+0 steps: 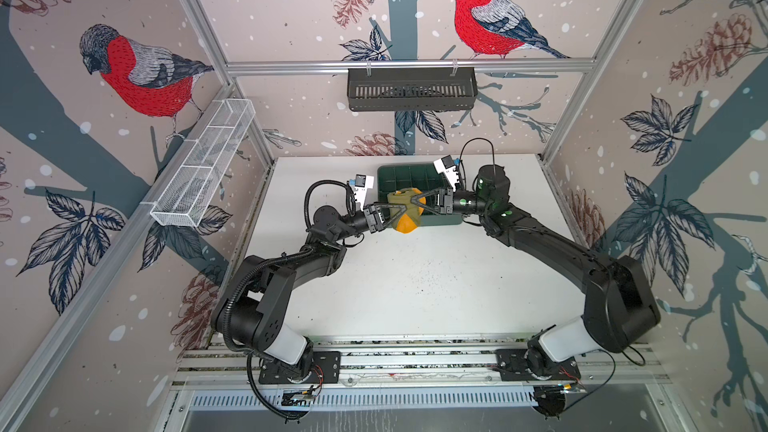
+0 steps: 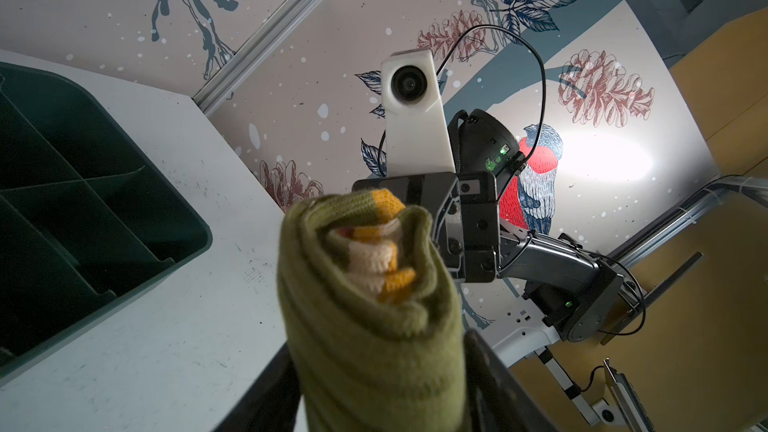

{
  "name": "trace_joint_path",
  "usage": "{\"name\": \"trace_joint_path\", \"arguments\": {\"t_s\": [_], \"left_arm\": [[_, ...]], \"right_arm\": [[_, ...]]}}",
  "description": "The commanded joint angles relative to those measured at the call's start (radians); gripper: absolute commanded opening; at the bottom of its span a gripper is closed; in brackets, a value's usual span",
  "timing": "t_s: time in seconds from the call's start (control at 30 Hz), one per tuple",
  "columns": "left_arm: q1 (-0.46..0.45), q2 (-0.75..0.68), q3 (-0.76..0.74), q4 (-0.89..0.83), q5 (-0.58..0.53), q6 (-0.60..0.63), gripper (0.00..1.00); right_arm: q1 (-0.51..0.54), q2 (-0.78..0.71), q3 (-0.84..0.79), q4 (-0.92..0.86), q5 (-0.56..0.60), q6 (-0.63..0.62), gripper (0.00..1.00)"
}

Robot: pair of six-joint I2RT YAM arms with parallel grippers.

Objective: Roll the socks
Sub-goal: 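Close the left gripper on the sock while the right gripper opens and withdraws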

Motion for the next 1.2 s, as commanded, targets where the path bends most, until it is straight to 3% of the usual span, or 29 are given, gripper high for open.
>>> {"name": "trace_joint_path", "arguments": {"t_s": [0.0,0.13,0.23,0.33,0.4,0.47,0.53,0.63,0.8,0.93,1.17], "left_arm": [[-0.002,-0.007,0.0,0.026,0.023,0.002,0.55],[-0.001,-0.011,0.004,0.007,0.021,0.009,0.34],[-0.001,-0.016,0.014,-0.026,0.011,0.017,0.0],[-0.001,-0.043,0.024,-0.098,-0.017,0.051,0.0],[-0.004,-0.084,0.048,-0.254,-0.044,0.145,0.0],[-0.017,-0.144,0.104,-0.526,-0.106,0.31,0.0],[-0.03,-0.19,0.17,-0.781,-0.192,0.45,0.0],[-0.031,-0.225,0.24,-0.976,-0.279,0.557,0.0],[-0.031,-0.172,0.39,-1.247,-0.391,0.694,0.0],[-0.029,-0.093,0.506,-1.382,-0.451,0.758,0.0],[-0.008,0.106,0.715,-1.54,-0.38,0.798,0.0]], "right_arm": [[0.002,0.006,0.01,0.085,-0.008,0.032,0.0],[0.005,0.015,0.009,0.085,-0.005,0.033,0.0],[0.006,0.017,0.003,0.075,0.001,0.026,0.0],[0.007,0.018,0.012,0.025,0.019,-0.01,0.0],[0.008,0.018,0.029,-0.043,0.047,-0.059,0.05],[0.007,0.02,0.047,-0.109,0.08,-0.108,0.28],[0.003,0.023,0.061,-0.149,0.099,-0.138,0.45],[-0.021,0.018,0.071,-0.184,0.123,-0.162,0.59],[-0.102,-0.029,0.061,-0.262,0.186,-0.211,0.6],[-0.167,-0.087,0.066,-0.423,0.322,-0.312,0.6],[-0.213,-0.135,0.045,-0.457,0.343,-0.362,0.6]]}}
